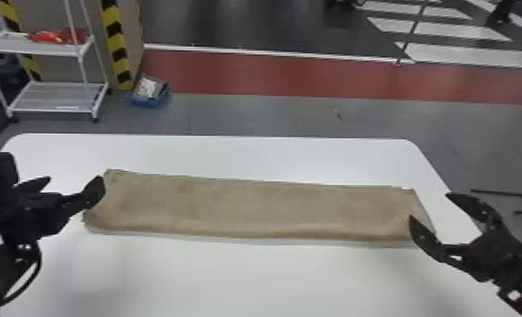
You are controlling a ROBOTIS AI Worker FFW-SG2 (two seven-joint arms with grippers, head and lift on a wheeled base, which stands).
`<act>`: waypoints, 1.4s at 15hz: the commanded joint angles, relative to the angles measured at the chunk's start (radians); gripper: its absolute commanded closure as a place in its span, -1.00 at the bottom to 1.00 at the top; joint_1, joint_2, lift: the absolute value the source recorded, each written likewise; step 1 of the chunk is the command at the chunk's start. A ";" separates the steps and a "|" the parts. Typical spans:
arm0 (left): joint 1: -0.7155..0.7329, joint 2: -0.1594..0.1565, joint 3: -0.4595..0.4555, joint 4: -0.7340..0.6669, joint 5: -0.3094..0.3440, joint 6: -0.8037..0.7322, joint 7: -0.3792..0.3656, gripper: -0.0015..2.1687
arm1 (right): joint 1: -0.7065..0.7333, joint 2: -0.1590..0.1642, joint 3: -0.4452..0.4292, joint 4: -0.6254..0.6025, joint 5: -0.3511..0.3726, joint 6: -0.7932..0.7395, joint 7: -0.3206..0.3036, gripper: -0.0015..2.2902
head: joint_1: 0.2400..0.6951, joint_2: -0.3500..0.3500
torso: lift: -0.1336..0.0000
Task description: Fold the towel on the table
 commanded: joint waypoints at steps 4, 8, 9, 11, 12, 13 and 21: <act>0.219 -0.029 -0.051 -0.090 0.004 -0.434 0.015 -0.97 | 0.193 0.155 0.106 -0.363 -0.087 0.267 -0.055 -0.95 | 1.00 -0.28 | -0.70; 0.279 -0.067 -0.101 -0.081 -0.045 -0.575 0.052 -0.97 | 0.317 0.155 0.310 -0.503 -0.090 0.276 -0.270 -0.95 | 1.00 -0.20 | -0.70; 0.302 -0.067 -0.128 -0.075 -0.088 -0.664 0.099 -0.97 | 0.352 0.155 0.364 -0.541 -0.104 0.276 -0.325 -0.94 | 1.00 -0.16 | -0.70; 0.331 -0.066 -0.151 -0.075 -0.105 -0.732 0.125 -0.97 | 0.400 0.155 0.463 -0.590 -0.102 0.273 -0.422 -0.94 | 1.00 -0.06 | -0.70; 0.339 -0.066 -0.154 -0.077 -0.116 -0.750 0.124 -0.97 | 0.409 0.155 0.497 -0.601 -0.093 0.264 -0.451 -0.94 | 1.00 -0.03 | -0.70; 0.348 -0.064 -0.154 -0.078 -0.125 -0.781 0.124 -0.97 | 0.418 0.155 0.522 -0.608 -0.085 0.252 -0.479 -0.94 | 1.00 0.05 | -0.70; 0.382 -0.055 -0.086 -0.077 -0.117 -0.790 0.027 -0.97 | 0.464 0.155 0.500 -0.622 -0.145 0.169 -0.597 -0.94 | 1.00 0.11 | -0.70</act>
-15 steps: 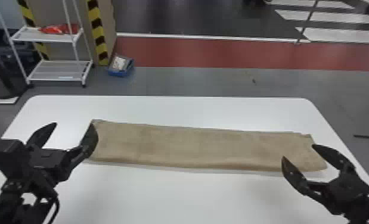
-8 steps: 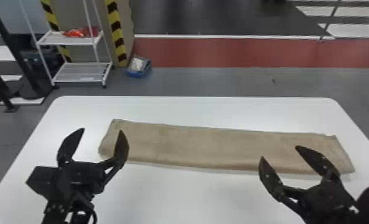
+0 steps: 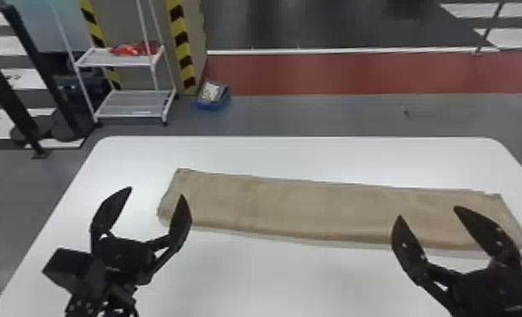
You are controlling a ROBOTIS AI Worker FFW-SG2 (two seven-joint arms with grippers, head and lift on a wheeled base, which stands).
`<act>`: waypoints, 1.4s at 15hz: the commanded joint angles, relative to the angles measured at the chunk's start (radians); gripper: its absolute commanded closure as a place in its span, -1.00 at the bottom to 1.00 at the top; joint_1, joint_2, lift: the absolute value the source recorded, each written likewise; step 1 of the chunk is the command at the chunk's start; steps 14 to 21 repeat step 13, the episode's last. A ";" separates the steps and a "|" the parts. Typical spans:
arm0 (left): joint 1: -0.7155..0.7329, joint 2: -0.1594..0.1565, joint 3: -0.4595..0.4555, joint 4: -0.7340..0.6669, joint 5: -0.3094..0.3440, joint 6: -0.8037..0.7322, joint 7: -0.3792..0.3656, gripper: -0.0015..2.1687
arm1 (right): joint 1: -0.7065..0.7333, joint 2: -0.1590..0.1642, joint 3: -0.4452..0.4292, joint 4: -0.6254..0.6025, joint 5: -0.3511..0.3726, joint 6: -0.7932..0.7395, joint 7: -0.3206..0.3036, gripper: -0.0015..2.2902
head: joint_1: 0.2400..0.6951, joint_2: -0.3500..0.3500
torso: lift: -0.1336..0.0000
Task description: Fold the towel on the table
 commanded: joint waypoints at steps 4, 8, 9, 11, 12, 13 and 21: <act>0.009 -0.006 0.006 -0.002 -0.005 0.003 0.001 -0.97 | 0.011 0.001 -0.010 0.007 -0.016 -0.047 -0.029 -0.93 | 1.00 0.08 | -0.70; 0.011 -0.011 0.003 0.004 -0.014 0.009 0.001 -0.97 | 0.011 0.001 -0.004 0.010 -0.016 -0.047 -0.053 -0.93 | 1.00 0.05 | -0.70; 0.011 -0.011 0.002 0.003 -0.017 0.009 0.001 -0.97 | 0.011 0.001 -0.001 0.010 -0.016 -0.050 -0.058 -0.93 | 1.00 0.04 | -0.70; 0.017 -0.011 0.000 0.000 -0.019 0.009 0.001 -0.97 | 0.011 0.001 0.005 0.008 -0.016 -0.050 -0.069 -0.93 | 1.00 0.04 | -0.70; 0.018 -0.012 0.000 -0.002 -0.019 0.009 0.001 -0.97 | 0.011 0.001 0.007 0.008 -0.016 -0.056 -0.076 -0.93 | 1.00 0.04 | -0.70; 0.021 -0.012 0.000 -0.005 -0.019 0.009 0.001 -0.97 | 0.011 0.001 0.010 0.008 -0.016 -0.056 -0.089 -0.93 | 1.00 0.04 | -0.70; 0.021 -0.012 0.000 -0.005 -0.019 0.009 0.001 -0.97 | 0.011 0.001 0.010 0.008 -0.016 -0.056 -0.089 -0.93 | 1.00 0.04 | -0.70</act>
